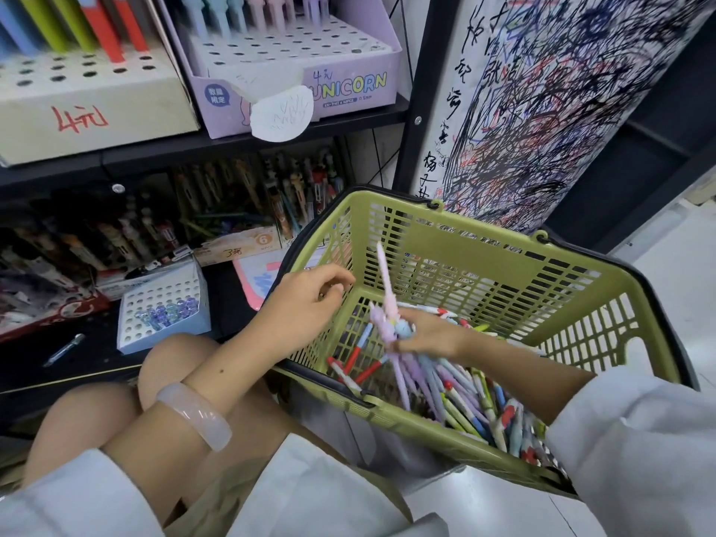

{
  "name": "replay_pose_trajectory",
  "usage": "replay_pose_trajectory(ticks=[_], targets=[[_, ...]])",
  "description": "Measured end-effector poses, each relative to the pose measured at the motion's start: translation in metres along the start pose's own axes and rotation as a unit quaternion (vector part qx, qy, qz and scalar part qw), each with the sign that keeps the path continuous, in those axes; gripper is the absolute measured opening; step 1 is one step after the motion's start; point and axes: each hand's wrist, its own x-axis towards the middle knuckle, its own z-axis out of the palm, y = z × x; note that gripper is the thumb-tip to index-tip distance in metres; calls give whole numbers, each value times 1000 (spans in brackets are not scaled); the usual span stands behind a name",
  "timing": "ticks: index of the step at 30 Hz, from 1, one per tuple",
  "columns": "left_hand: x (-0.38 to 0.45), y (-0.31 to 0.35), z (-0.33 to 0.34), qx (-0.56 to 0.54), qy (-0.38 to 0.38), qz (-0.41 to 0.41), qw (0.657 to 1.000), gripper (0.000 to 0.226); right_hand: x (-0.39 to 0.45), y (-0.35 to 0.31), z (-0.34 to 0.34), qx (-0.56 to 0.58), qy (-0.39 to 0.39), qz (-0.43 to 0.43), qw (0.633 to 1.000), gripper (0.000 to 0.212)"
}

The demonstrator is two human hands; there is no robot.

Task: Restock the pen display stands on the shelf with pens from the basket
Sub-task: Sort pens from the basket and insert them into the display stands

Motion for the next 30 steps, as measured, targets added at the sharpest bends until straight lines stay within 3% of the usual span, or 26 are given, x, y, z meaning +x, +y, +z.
replay_pose_trajectory(ticks=[3,6,8,11,14,17,20,23,27,30], targets=[[2,6,6,-70,-38,-61,995,24,-8,-36,-17,165,59,-50,983,33],[5,18,16,-164,-112,-131,971,66,-16,-69,-25,275,96,-113,950,30],[8,30,23,-219,-129,-135,958,84,-23,-89,-22,318,102,-150,931,25],[14,43,31,-308,-99,-97,941,71,-31,-109,-14,363,114,-189,905,26],[16,48,29,-330,-86,-84,936,54,-38,-119,-9,377,134,-216,891,23],[17,52,32,-339,-85,-71,934,61,-43,-124,-7,378,135,-234,886,23],[16,57,36,-331,-46,-59,941,67,-44,-131,-6,322,147,-239,904,25],[17,58,32,-295,-19,-28,955,61,-44,-134,-7,346,145,-238,896,33],[13,58,23,-213,-36,-12,976,36,-44,-142,-18,438,116,-192,870,47],[11,58,21,-201,-52,-21,978,34,-42,-147,-27,370,161,-180,897,39]])
